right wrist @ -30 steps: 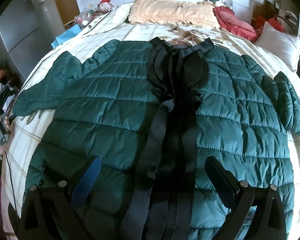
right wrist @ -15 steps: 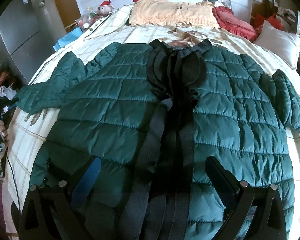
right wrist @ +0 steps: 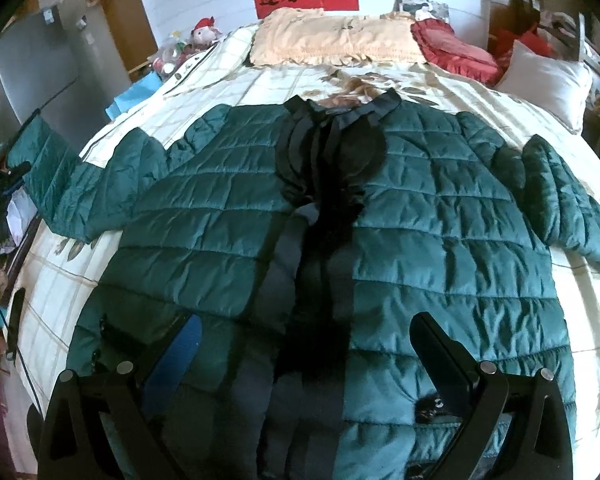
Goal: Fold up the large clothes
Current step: 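Carry the sleeve and jacket side across the body with the left tool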
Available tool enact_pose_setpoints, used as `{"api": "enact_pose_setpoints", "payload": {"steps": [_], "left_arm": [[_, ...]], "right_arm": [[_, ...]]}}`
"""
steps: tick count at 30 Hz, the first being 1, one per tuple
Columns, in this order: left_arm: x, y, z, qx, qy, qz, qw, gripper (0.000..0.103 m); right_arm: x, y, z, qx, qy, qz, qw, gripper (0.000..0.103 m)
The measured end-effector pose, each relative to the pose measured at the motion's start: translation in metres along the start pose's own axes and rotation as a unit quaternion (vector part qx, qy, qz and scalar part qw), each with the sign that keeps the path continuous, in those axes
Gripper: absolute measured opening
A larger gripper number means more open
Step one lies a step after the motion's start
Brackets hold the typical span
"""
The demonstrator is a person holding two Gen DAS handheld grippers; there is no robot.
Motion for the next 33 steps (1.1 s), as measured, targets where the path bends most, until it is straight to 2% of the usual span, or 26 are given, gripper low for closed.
{"api": "enact_pose_setpoints", "payload": {"steps": [10,23,33], "left_arm": [[0.018,0.068,0.047,0.055,-0.042,0.027,0.9973,0.005],[0.055,0.149,0.114,0.124,-0.106,0.054,0.9851,0.005],[0.096,0.17,0.176,0.163,-0.168,0.037,0.9715,0.004]], "right_arm": [[-0.01,0.015,0.003,0.01,0.008,0.004,1.0,0.103],[-0.017,0.035,0.004,0.023,0.017,0.012,1.0,0.103],[-0.016,0.054,0.008,0.039,0.014,0.02,0.999,0.103]]}}
Point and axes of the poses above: each gripper's, at about its wrist camera, not at the fingertips, and x roughly the way its jaws point, y to its right, z to its underside, the point moved 4 cm from there along x, roughly the way its jaws point, and after that the axes turned 4 degrees about y, right-handed, at the moved point
